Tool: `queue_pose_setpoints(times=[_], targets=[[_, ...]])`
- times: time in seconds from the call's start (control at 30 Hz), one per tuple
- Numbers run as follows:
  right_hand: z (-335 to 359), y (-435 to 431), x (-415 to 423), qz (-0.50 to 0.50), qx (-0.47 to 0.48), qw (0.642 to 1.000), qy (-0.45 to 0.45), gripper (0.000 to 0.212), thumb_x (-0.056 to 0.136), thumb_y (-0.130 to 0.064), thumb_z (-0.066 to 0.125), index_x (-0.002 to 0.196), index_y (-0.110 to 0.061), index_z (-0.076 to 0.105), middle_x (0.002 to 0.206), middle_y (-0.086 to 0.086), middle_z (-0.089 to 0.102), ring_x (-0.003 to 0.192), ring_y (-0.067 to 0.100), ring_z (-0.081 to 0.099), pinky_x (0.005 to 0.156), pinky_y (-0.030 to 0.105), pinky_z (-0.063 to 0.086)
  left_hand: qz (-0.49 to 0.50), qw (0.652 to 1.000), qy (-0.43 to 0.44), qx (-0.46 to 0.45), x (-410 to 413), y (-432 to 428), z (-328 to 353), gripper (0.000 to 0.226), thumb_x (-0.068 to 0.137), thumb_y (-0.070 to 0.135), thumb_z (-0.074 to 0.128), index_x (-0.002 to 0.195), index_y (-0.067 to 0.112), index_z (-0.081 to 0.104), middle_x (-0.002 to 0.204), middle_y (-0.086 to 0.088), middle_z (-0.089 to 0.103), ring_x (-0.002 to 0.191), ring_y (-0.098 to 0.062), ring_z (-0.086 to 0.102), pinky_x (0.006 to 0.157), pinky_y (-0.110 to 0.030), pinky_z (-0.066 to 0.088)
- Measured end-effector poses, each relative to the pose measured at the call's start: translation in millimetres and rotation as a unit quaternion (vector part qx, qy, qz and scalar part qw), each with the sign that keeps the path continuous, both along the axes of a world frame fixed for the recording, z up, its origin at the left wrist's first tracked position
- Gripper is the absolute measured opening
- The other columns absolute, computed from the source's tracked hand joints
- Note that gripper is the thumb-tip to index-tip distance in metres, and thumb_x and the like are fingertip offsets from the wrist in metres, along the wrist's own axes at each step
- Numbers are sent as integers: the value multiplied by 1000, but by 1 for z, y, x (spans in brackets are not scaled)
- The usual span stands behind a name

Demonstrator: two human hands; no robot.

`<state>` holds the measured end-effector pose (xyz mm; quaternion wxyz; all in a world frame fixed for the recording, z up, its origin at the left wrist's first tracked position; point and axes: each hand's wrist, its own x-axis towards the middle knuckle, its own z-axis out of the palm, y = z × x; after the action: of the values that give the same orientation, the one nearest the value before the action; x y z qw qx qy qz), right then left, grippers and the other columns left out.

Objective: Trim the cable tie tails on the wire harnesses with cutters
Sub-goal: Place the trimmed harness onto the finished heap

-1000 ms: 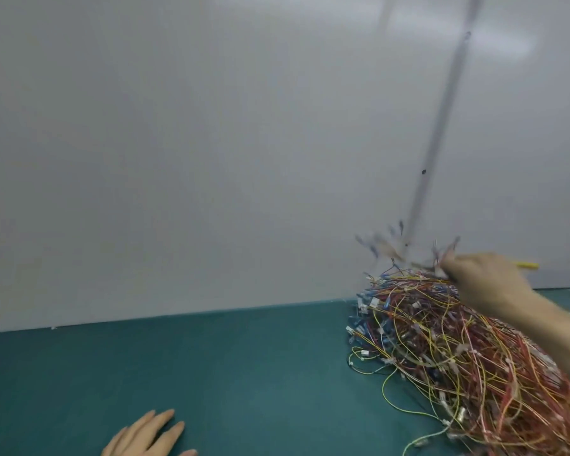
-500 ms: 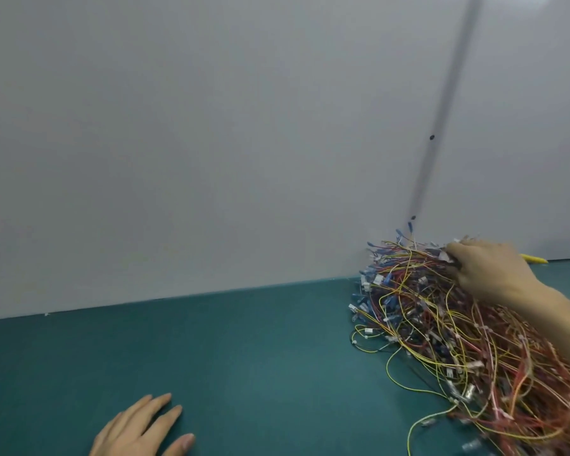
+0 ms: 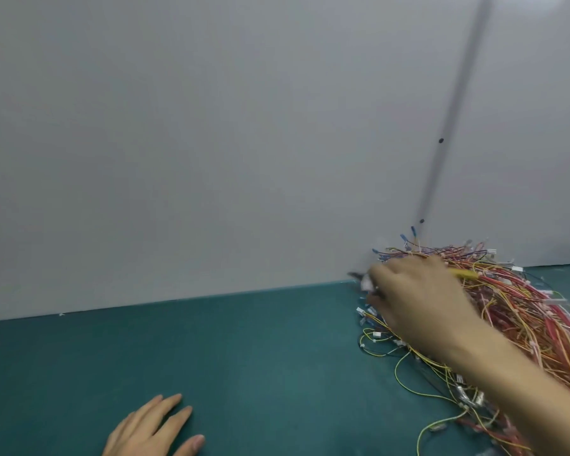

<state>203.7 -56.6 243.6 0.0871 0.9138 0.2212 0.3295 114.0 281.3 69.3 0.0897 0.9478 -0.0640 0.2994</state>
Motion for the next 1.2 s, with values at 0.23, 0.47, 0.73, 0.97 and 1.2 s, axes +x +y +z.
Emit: queue_pose_setpoints(times=[0.23,0.47,0.73,0.97,1.2], targets=[[-88,69,-56,32,-4,947,321,44,86,-58,52,114,-24,47,118,5,58,111,24,54,76,37,23,5,1000,-1,13,-1,2,1,83,93,67,8,73,27,78,89,5,75,72,-21,73,73,-18,37],[-141,88,-75,87,-19,983,162,37,76,-57,38,59,-30,57,54,-10,41,45,10,44,49,21,18,-15,1000,11,-16,-3,1,2,83,92,70,10,71,26,78,90,5,75,113,8,50,68,-18,50],[-159,79,-60,169,-8,983,76,42,75,-62,49,90,-32,75,64,-9,52,68,13,27,46,15,36,4,1000,7,11,-9,-5,6,83,95,64,10,78,21,79,95,3,74,84,-18,72,77,-25,52],[-171,80,-52,212,-2,977,31,53,87,-59,37,86,-26,78,62,-5,55,68,16,26,48,15,38,23,998,44,28,-17,-5,8,84,97,60,7,79,21,79,95,5,74,86,-19,73,78,-26,47],[-171,83,-51,210,11,978,-4,48,73,-56,42,76,-24,78,65,0,50,66,19,26,44,15,35,30,996,44,71,-30,2,12,83,98,55,5,77,23,79,91,5,74,82,-15,73,55,-32,57]])
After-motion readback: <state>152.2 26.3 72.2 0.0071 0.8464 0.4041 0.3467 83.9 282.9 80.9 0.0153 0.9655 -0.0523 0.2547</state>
